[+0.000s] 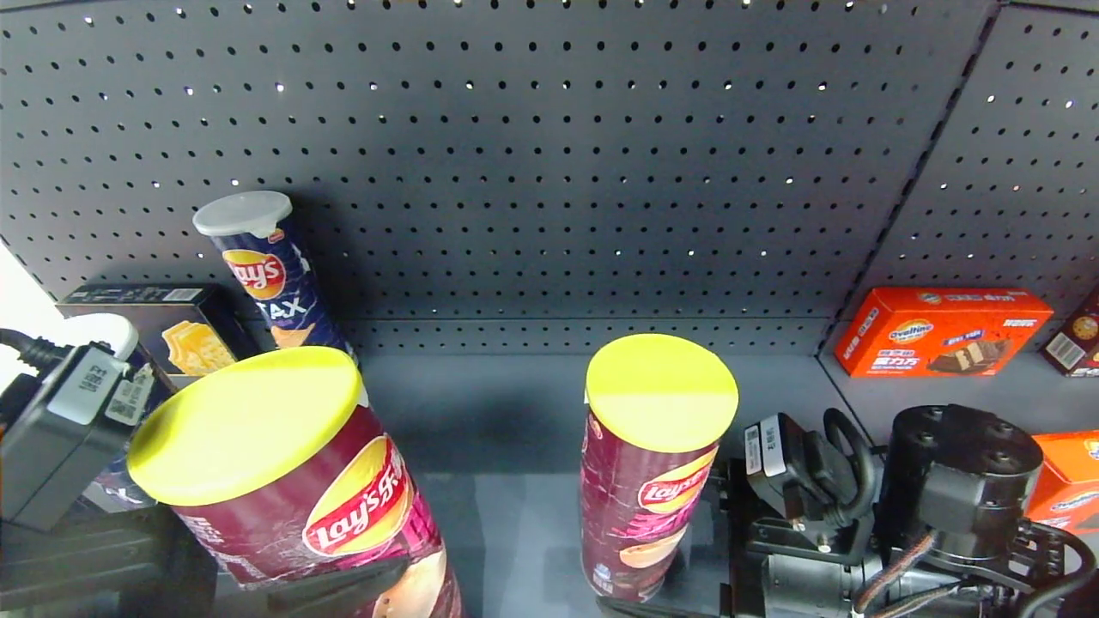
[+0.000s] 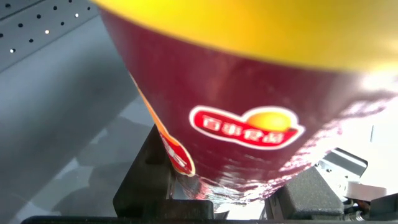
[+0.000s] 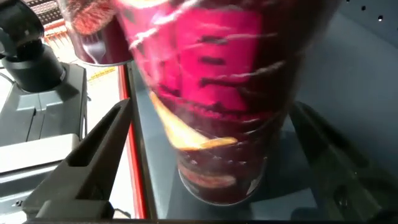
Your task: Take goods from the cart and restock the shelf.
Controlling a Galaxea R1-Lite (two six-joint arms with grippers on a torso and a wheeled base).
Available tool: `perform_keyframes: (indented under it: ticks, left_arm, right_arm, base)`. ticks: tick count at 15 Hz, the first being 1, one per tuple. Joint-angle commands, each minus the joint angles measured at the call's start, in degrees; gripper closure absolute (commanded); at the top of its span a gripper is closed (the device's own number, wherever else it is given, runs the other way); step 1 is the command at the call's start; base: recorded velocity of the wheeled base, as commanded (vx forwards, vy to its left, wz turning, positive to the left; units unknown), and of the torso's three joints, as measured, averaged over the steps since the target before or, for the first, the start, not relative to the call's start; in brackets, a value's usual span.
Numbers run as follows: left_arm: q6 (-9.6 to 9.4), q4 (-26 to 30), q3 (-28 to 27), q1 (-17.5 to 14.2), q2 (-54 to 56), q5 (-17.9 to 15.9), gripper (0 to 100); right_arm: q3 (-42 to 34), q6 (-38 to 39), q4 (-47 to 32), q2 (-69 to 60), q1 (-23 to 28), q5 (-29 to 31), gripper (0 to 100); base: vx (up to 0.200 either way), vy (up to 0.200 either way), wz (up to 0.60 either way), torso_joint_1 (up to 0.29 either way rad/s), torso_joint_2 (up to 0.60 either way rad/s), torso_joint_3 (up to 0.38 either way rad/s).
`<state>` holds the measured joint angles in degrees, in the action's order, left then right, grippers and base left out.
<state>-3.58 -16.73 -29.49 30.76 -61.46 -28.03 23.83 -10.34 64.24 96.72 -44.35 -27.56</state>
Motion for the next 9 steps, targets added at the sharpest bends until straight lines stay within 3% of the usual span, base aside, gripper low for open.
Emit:
perform_keyframes:
  ticks: [1,6,8,9]
  left_arm:
    - [-0.02,-0.1,0.0,0.0,0.0,0.0,100]
    - [-0.02,-0.1,-0.7,0.1,0.0,0.0,100]
    - [-0.11,-0.1,-0.8,0.1,0.2,0.0,100]
    - [-0.11,-0.1,-0.7,0.1,0.3,0.0,100]
  right_arm:
    - [-0.9,-0.2,0.0,-3.2,0.0,0.4,0]
    - [-2.9,-0.2,-5.4,-19.5,0.4,1.3,0]
    - [-3.4,-0.1,-13.9,-29.3,0.7,3.8,0]
    - [-3.1,-0.1,-19.0,-34.6,0.7,8.5,0]
  base:
    - [0.0,0.0,0.0,0.0,0.0,0.0]
    - [0.0,0.0,0.0,0.0,0.0,0.0]
    - [0.0,0.0,0.0,0.0,0.0,0.0]
    - [0.0,0.0,0.0,0.0,0.0,0.0]
